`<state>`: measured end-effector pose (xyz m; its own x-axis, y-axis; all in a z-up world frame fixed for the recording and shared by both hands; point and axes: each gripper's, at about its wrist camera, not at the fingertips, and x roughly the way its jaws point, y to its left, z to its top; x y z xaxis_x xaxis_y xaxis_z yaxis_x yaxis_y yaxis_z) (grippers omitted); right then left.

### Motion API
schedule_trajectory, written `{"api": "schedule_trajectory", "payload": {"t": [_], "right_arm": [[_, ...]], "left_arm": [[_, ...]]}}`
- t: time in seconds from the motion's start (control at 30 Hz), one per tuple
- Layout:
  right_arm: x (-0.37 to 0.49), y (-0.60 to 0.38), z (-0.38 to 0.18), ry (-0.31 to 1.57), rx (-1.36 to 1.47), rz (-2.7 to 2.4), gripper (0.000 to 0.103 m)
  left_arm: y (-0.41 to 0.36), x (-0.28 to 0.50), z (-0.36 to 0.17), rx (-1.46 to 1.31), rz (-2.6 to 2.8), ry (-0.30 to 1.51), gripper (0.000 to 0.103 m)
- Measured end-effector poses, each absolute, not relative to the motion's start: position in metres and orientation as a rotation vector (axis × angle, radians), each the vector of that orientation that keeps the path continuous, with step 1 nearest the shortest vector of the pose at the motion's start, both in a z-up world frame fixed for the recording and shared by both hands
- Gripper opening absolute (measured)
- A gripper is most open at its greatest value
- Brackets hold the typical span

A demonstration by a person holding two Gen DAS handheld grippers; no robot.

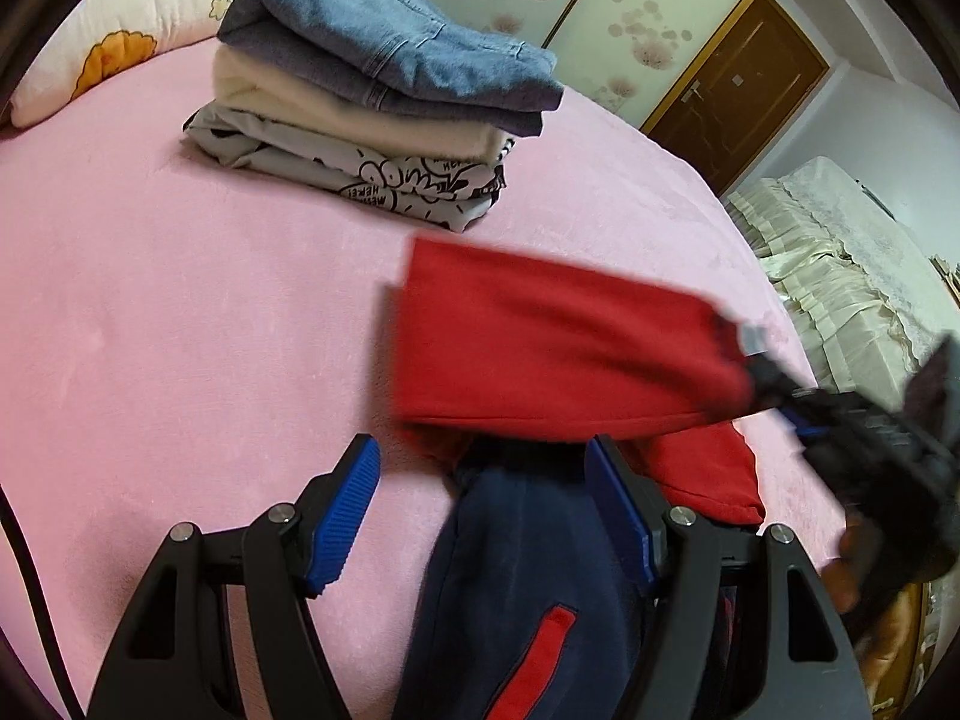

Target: Fold large clothes

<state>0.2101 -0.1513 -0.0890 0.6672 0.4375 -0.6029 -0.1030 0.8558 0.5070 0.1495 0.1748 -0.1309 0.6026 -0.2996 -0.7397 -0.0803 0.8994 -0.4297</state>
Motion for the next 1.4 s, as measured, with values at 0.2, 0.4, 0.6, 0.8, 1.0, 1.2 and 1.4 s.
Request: {"api": "schedule_trajectory", "payload": {"t": [0.2,0.4,0.6,0.8,1.0,1.2,1.4], "right_arm": [[0.182,-0.196,-0.081,0.724,0.399,0.186,0.012],[0.171,-0.22,-0.145,0.937,0.413,0.07,0.015],[0.161,-0.234,-0.151,0.953,0.461,0.046,0.031],[0.173,-0.248,-0.136,0.917,0.456,0.041,0.035],[0.207,-0.245,-0.15,0.993,0.414,0.092,0.035],[0.218,-0.238,-0.169,1.044,0.36,0.094,0.039],[0.21,-0.236,-0.154,0.959,0.245,0.079,0.006]], "left_arm": [[0.166,0.153,-0.134,-0.436,-0.154,0.929,0.069],[0.154,0.166,-0.146,-0.391,-0.15,0.962,0.069],[0.149,0.191,-0.155,-0.346,-0.15,0.993,0.069],[0.156,0.225,-0.16,-0.353,-0.186,1.02,0.069],[0.17,0.263,-0.18,-0.411,-0.222,1.102,0.069],[0.173,0.28,-0.194,-0.457,-0.244,1.128,0.068],[0.154,0.287,-0.187,-0.42,-0.285,1.117,0.023]]}}
